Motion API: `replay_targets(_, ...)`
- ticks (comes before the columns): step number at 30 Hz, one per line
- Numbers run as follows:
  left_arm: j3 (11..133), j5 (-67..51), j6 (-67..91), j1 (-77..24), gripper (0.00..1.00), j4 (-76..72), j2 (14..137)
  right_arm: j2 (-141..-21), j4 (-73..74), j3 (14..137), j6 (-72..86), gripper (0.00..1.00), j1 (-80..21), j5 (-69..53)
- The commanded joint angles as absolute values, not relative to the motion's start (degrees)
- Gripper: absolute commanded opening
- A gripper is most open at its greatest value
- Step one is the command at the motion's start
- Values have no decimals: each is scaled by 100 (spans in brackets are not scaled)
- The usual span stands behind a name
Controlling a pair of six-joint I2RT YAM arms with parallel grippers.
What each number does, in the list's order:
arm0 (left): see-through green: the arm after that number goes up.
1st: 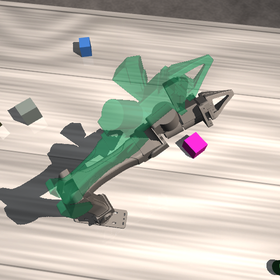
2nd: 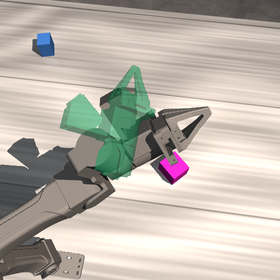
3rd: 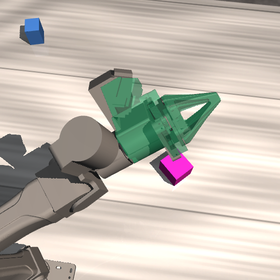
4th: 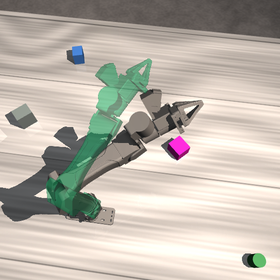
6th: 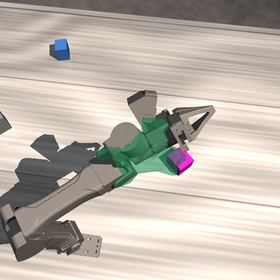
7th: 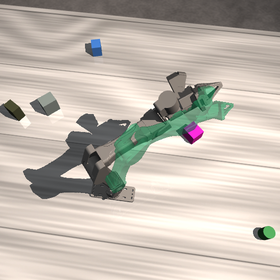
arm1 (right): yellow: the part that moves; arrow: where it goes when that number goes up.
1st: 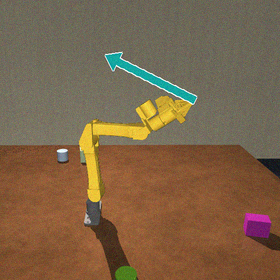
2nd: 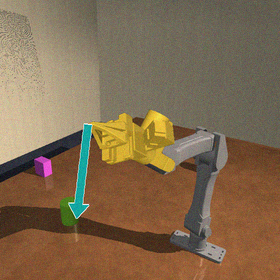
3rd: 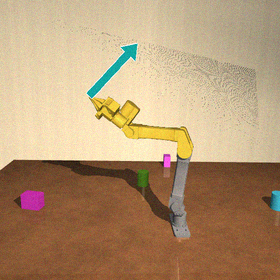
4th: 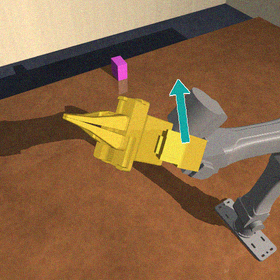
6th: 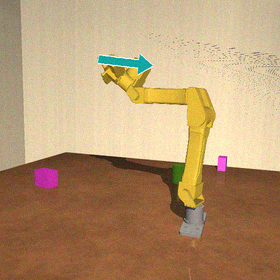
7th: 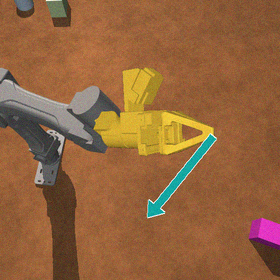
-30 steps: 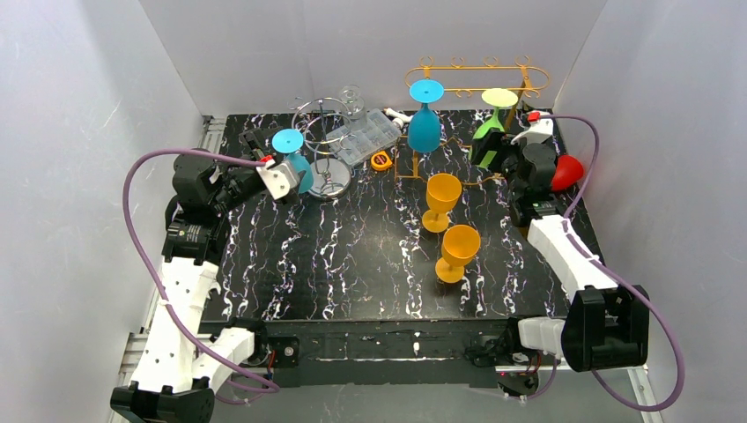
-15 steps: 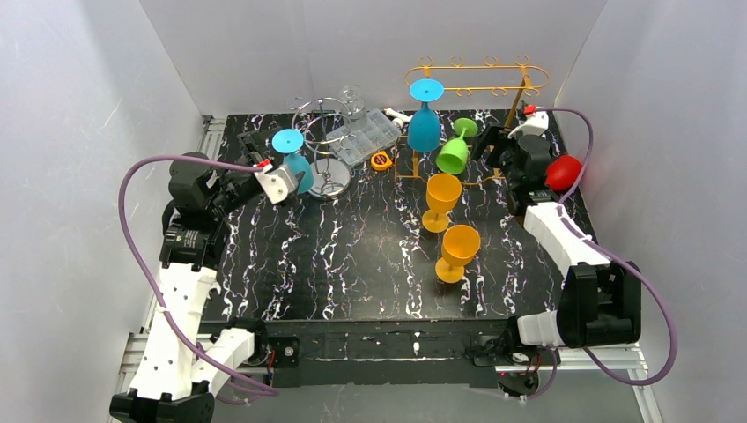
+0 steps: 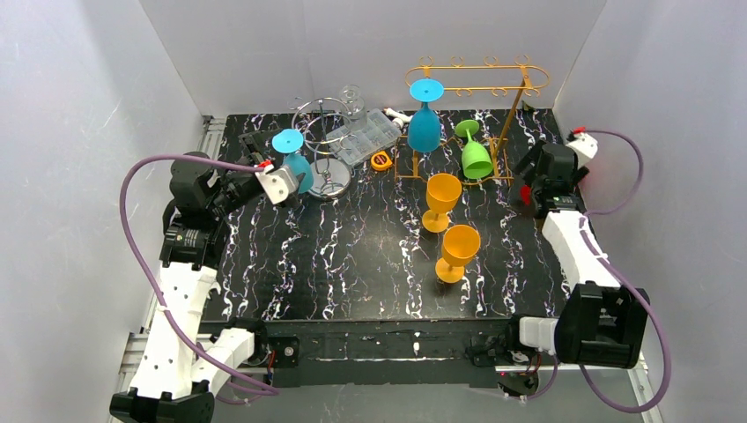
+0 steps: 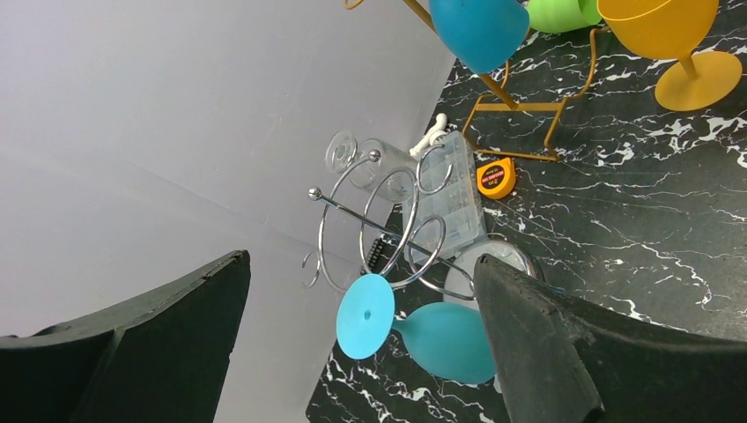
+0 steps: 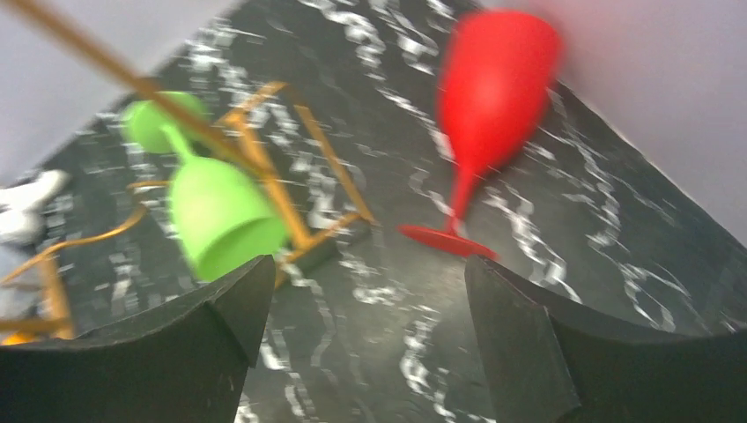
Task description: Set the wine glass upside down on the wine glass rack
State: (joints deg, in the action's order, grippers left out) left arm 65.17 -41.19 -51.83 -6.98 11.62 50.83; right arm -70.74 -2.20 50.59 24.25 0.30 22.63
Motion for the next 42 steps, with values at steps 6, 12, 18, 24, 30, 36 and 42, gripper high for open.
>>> replay_targets(6,6474,-4312,-5162,-721,98,1483,5076,-7947,1103,5229,3701,90,1042,2630)
replay_targets(12,6410,-4309,-5195,-721,98,1558,5008,-8621,789,5765,3622,83,1125,2711)
replay_targets(18,6360,-4258,-5339,-721,98,1730,4957,-9010,269,5871,3513,81,1134,2445)
replay_targets(24,6458,-4250,-5353,-721,98,1842,5001,-9250,-204,5790,3203,73,1135,1848)
replay_targets(30,6427,-4195,-5380,-721,98,1821,5016,-9210,-342,5565,3026,63,1125,1451)
replay_targets(36,6394,-4198,-5396,-721,98,1785,5032,-9250,-371,5600,2831,53,1024,1382)
replay_targets(42,6369,-4201,-5384,-721,98,1785,5044,-9161,-9,5898,2218,71,771,1859)
